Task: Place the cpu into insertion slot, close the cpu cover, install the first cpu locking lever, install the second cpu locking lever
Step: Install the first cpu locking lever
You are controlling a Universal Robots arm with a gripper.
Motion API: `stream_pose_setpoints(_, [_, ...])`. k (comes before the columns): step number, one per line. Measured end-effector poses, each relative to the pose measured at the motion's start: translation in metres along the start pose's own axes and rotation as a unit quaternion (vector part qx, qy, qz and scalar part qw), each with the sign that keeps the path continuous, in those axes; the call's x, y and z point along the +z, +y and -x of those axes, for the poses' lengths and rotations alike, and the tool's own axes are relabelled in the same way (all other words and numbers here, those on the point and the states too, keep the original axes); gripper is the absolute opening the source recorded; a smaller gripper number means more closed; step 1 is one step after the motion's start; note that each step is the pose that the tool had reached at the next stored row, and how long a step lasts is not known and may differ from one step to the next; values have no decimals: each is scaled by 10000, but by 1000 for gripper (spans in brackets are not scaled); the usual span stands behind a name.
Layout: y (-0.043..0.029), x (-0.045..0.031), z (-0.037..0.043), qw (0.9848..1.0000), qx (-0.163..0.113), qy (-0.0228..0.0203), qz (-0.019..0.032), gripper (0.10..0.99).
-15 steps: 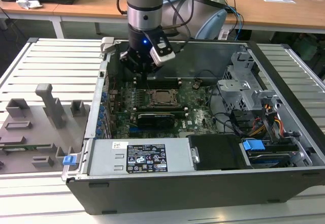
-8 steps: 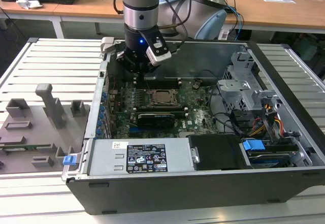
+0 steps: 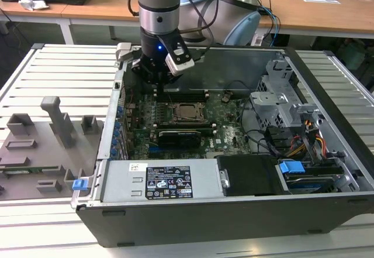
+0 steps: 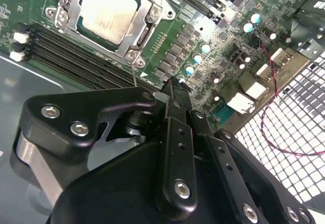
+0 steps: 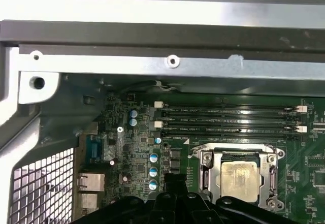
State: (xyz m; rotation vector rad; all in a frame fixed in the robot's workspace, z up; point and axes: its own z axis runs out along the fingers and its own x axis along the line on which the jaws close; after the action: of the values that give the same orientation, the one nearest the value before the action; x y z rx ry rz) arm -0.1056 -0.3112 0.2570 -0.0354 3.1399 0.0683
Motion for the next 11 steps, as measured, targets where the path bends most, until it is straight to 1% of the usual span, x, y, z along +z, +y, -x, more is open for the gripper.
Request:
stream_pose_setpoints(2, [9, 0, -24, 10000, 0, 1, 0, 106])
stream_pose_setpoints(4, [32, 1, -42, 10000, 0, 0, 0, 106])
stream_pose_setpoints(7, [101, 5, -41, 10000, 0, 1, 0, 106])
stream_pose_setpoints(9, [127, 6, -39, 10000, 0, 1, -1, 106])
stream_pose_setpoints(11, [137, 7, -26, 10000, -1, 1, -6, 106])
